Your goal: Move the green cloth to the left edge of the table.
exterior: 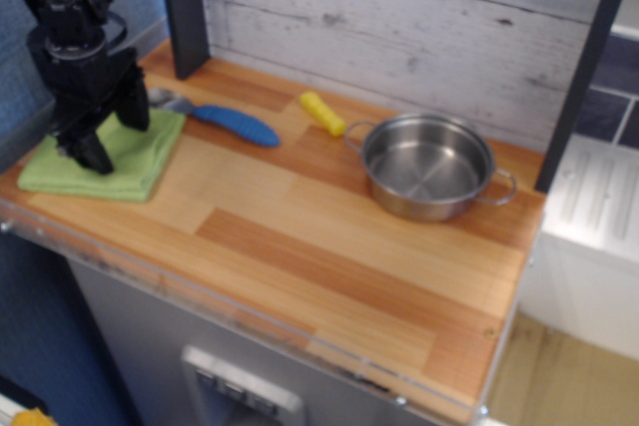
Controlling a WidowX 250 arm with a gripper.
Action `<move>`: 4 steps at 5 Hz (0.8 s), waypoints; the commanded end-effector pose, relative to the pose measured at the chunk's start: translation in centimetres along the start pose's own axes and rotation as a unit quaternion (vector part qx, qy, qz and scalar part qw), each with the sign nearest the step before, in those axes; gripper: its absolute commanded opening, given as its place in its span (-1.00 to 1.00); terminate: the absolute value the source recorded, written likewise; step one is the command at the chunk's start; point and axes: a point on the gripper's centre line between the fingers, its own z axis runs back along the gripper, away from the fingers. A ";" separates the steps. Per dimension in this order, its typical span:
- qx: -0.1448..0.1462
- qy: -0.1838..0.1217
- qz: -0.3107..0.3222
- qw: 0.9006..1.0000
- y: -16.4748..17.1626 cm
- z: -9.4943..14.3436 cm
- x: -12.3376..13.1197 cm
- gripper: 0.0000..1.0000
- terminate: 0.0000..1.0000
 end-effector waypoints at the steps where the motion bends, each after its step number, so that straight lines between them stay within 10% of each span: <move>1: -0.033 -0.021 -0.016 0.999 -2.0 2.2 0.0 1.00 -1.00; 4: -0.082 -0.046 -0.018 0.995 -2.7 7.1 -1.6 1.00 -1.00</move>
